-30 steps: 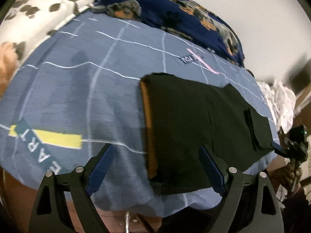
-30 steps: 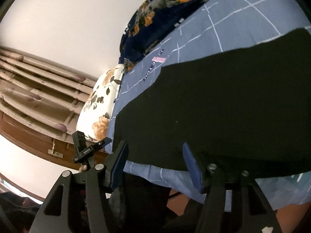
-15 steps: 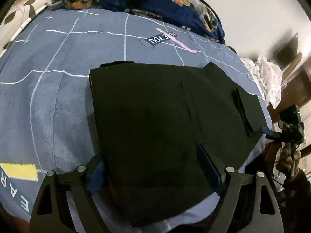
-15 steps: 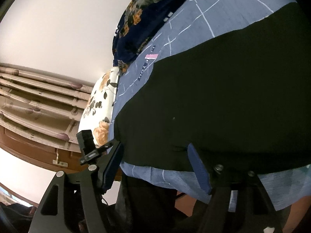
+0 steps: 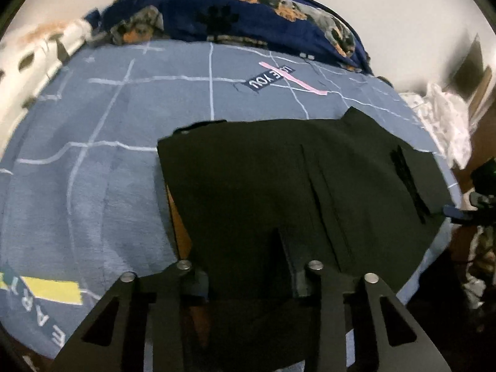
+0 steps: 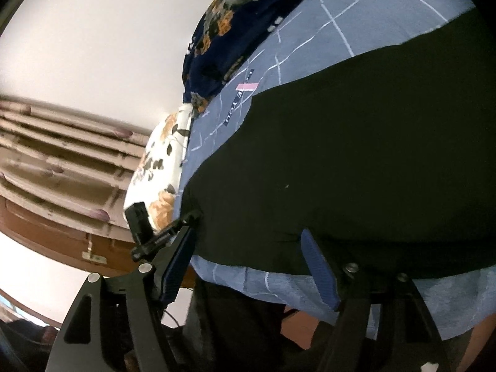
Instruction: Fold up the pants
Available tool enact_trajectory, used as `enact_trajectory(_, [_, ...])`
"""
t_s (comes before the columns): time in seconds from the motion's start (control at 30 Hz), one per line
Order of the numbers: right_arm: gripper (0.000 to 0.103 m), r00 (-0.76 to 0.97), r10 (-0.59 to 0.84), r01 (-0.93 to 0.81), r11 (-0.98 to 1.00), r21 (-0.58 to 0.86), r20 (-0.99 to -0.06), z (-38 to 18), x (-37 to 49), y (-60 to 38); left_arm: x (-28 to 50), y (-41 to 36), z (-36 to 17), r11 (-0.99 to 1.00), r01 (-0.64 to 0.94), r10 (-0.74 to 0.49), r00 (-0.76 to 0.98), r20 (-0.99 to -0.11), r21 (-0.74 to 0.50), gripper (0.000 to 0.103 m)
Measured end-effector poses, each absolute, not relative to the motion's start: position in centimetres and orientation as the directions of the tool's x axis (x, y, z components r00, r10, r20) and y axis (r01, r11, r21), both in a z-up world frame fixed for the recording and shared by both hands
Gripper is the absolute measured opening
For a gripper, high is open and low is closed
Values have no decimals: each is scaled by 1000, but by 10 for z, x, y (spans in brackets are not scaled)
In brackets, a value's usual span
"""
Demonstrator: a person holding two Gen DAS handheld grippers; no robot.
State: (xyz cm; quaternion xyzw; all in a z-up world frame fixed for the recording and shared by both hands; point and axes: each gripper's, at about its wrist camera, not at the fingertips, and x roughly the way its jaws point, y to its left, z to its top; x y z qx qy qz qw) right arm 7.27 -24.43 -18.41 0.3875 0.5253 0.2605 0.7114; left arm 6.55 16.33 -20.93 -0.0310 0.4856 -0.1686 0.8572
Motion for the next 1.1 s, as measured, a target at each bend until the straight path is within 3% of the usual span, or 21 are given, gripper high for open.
enact_trajectory(0.3, [69, 293, 783, 47, 562, 826, -549, -190, 75, -236, 52, 140, -186, 962, 271, -183, 550, -815, -33, 26])
enact_trajectory(0.53, [69, 285, 790, 36, 557, 830, -542, -192, 76, -232, 46, 128, -170, 958, 285, -162, 565, -809, 7, 24])
enact_trajectory(0.9, [69, 257, 813, -27, 547, 837, -523, -185, 89, -207, 41, 115, -143, 950, 308, -226, 557, -799, -54, 19])
enact_trajectory(1.1, [69, 236, 839, -64, 516, 854, -490, -182, 101, -190, 42, 102, -122, 920, 335, -360, 523, -773, -202, 14])
